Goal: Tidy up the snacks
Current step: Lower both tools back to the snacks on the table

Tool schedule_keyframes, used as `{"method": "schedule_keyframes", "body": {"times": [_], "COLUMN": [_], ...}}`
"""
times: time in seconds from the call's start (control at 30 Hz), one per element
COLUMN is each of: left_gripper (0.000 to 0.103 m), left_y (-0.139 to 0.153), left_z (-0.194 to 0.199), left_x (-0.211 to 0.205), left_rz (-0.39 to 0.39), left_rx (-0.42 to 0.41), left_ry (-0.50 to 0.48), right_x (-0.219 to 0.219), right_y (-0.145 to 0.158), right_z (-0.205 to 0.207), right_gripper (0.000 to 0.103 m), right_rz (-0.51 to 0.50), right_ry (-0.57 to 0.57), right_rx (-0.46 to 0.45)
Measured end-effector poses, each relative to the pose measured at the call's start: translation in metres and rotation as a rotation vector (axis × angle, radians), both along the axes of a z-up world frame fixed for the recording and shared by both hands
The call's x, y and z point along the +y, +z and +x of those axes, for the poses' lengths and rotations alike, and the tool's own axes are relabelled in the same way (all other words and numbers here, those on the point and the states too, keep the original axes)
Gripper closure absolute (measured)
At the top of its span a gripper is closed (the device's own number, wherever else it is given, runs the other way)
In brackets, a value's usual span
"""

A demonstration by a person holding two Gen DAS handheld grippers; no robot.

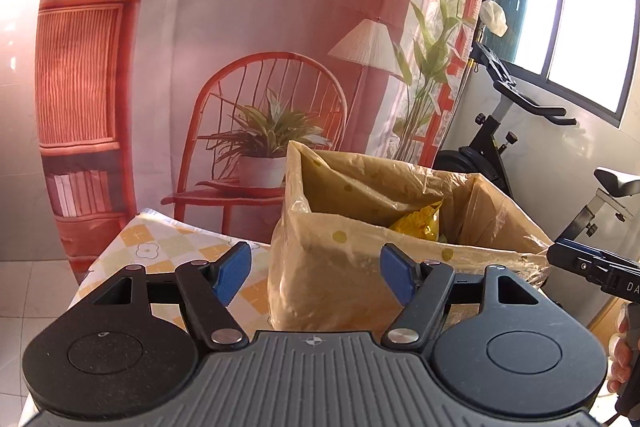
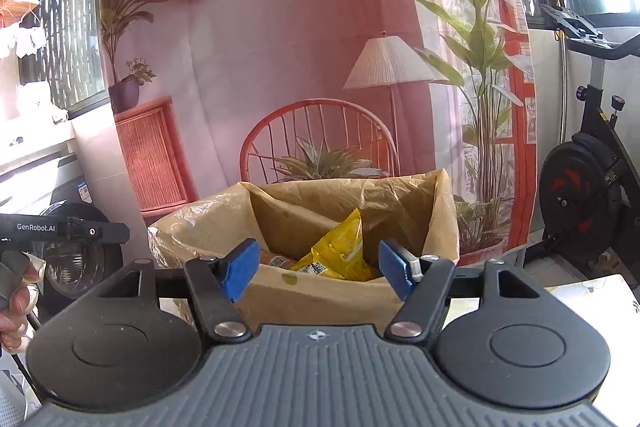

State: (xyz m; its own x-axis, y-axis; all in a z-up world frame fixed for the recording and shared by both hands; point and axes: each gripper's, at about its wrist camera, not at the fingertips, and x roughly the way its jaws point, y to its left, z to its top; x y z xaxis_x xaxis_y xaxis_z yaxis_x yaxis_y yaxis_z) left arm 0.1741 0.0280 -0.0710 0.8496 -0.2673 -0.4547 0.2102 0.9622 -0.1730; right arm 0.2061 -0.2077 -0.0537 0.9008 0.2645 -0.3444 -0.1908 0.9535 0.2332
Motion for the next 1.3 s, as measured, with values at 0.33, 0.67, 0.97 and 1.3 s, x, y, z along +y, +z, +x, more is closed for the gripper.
{"method": "schedule_keyframes", "body": {"times": [0.33,0.67,0.97,1.3], "left_gripper": [0.041,0.049,0.049,0.049], "left_y": [-0.055,-0.111,-0.134,-0.145], "left_z": [-0.034,-0.03,-0.012,-0.011], "left_x": [0.037,0.041,0.039,0.044], "left_rz": [0.056,0.107,0.124,0.114], "left_rx": [0.111,0.173,0.166,0.181], "left_ry": [0.097,0.136,0.11,0.048], "right_x": [-0.008,-0.019,-0.009,0.019], "right_y": [-0.066,-0.135,-0.163,-0.183], "right_z": [-0.038,-0.022,0.015,0.018], "right_gripper": [0.051,0.069,0.066,0.048], "right_rz": [0.091,0.054,-0.12,-0.204], "right_ry": [-0.072,-0.116,-0.011,0.032], "right_rx": [0.176,0.4,0.456,0.425]}}
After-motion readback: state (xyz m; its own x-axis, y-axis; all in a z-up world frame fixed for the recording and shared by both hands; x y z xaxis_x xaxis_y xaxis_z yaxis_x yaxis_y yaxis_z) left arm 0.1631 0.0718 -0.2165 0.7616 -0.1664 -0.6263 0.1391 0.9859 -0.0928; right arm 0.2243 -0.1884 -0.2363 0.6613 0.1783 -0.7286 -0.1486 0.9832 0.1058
